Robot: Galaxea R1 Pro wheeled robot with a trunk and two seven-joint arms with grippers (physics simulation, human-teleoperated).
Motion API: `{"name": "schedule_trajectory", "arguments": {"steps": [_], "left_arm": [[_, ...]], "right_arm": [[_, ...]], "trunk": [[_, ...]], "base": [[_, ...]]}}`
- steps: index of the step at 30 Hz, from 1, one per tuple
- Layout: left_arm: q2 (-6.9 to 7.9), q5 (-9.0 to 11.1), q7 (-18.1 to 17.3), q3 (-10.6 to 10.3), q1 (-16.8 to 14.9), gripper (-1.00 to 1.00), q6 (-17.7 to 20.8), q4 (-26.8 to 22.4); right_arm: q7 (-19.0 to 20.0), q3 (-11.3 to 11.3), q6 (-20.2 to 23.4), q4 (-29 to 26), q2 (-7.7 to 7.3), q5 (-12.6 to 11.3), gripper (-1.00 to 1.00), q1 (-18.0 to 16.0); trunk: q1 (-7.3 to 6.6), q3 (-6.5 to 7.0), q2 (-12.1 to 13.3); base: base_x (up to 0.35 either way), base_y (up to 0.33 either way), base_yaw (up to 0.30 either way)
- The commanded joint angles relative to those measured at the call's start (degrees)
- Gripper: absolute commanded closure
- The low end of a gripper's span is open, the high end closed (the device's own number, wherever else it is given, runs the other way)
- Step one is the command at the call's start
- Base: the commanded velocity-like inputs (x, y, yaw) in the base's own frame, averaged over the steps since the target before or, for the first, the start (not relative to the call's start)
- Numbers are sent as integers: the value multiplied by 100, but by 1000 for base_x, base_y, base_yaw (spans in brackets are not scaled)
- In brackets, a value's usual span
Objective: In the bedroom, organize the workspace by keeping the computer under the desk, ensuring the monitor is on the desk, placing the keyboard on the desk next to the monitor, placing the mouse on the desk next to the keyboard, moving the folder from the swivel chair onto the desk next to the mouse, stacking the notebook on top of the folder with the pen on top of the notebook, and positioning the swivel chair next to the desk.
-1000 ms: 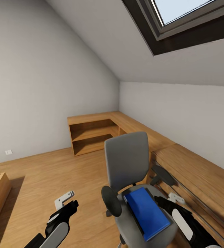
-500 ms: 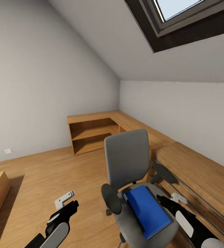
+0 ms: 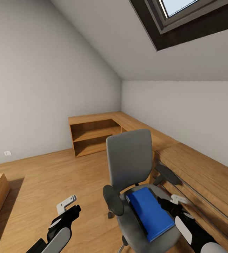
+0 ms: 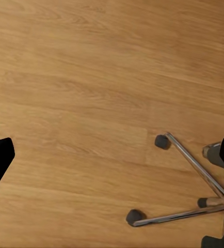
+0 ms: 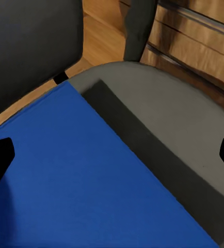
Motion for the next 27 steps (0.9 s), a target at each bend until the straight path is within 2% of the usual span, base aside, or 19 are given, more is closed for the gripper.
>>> {"name": "schedule_trajectory", "arguments": {"steps": [1, 4, 14, 27], "left_arm": [[4, 2, 34, -10, -7, -100, 48, -6], [-1, 8, 34, -12, -7, -100, 48, -4], [-5, 20, 34, -18, -7, -100, 48, 5], [-1, 18, 34, -33, -7, -100, 48, 6]], "right_arm": [[-2, 32, -4, -2, -5, -48, -100, -4], [-3, 28, -12, 1, 14, -32, -100, -4], [-3, 27, -17, 2, 39, -27, -100, -4], [-3, 27, -7, 2, 40, -32, -100, -4]], "trunk": [[23, -25, -45], [88, -79, -166], [88, -79, -166], [374, -312, -687]], "base": [[0, 0, 0], [0, 0, 0], [0, 0, 0], [0, 0, 0]]}}
